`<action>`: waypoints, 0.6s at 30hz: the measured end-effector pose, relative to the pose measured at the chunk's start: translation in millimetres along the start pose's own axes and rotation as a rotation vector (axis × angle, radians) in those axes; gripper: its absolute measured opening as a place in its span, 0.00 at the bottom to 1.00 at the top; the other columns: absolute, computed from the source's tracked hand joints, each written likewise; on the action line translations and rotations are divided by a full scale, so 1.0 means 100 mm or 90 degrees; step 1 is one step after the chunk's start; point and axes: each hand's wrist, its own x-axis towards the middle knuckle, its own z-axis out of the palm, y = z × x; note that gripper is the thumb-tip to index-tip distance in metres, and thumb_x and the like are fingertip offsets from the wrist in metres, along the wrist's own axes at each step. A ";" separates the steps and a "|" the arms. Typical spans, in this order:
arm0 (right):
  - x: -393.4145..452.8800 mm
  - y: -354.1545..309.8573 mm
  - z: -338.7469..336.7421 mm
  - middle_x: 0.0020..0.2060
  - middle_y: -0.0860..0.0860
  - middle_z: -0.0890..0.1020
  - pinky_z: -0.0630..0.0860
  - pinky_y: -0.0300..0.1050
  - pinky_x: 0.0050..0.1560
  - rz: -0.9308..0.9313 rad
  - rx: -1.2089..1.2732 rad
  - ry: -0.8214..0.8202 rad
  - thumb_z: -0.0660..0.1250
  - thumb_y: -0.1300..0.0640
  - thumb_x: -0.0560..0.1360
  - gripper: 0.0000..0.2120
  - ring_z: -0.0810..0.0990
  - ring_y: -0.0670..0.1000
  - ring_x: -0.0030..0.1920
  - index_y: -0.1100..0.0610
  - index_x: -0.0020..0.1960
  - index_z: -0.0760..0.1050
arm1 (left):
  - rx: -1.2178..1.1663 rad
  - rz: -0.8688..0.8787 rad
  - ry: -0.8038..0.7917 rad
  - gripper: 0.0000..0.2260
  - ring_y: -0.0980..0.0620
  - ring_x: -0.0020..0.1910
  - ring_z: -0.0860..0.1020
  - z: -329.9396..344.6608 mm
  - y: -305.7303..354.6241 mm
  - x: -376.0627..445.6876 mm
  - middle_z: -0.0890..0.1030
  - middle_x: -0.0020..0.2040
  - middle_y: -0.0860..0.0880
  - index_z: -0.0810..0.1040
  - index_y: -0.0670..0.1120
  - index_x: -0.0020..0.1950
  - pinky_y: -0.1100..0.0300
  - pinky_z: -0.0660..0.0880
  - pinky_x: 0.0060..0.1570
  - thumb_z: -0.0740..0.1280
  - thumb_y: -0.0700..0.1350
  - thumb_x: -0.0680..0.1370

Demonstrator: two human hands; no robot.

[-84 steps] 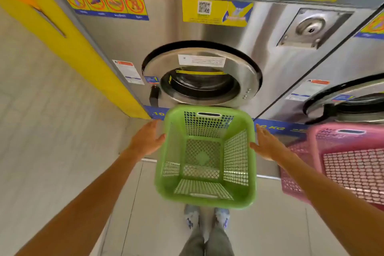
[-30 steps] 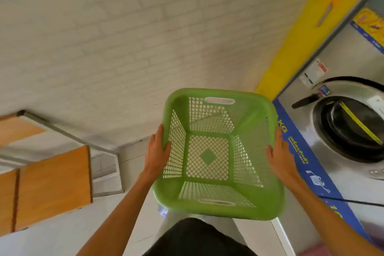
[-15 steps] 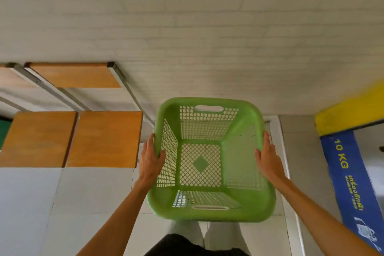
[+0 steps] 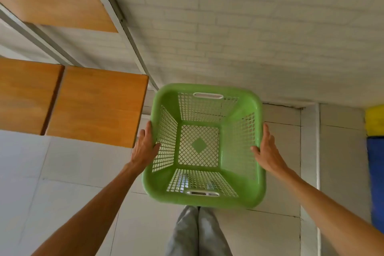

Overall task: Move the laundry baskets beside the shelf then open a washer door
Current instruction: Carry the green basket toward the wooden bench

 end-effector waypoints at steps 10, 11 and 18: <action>0.87 0.28 0.95 0.69 0.63 0.64 0.80 0.42 0.40 -0.042 -0.024 0.012 0.70 0.57 0.78 0.50 0.76 0.49 0.40 0.53 0.81 0.34 | 0.072 0.020 0.077 0.34 0.42 0.43 0.75 0.68 -0.53 0.66 0.71 0.55 0.37 0.50 0.43 0.81 0.49 0.77 0.36 0.64 0.37 0.79; 0.91 0.27 0.98 0.69 0.63 0.64 0.82 0.45 0.41 -0.042 -0.026 0.009 0.70 0.57 0.78 0.49 0.79 0.52 0.41 0.53 0.81 0.34 | 0.073 0.021 0.070 0.34 0.41 0.44 0.75 0.70 -0.55 0.67 0.71 0.55 0.36 0.50 0.43 0.81 0.47 0.78 0.36 0.65 0.38 0.80; 1.07 0.22 1.20 0.68 0.63 0.65 0.79 0.45 0.42 -0.017 -0.033 0.016 0.70 0.58 0.78 0.48 0.83 0.60 0.48 0.53 0.81 0.36 | 0.054 0.005 0.070 0.35 0.40 0.44 0.75 0.85 -0.65 0.81 0.72 0.55 0.34 0.51 0.42 0.80 0.44 0.79 0.40 0.67 0.36 0.78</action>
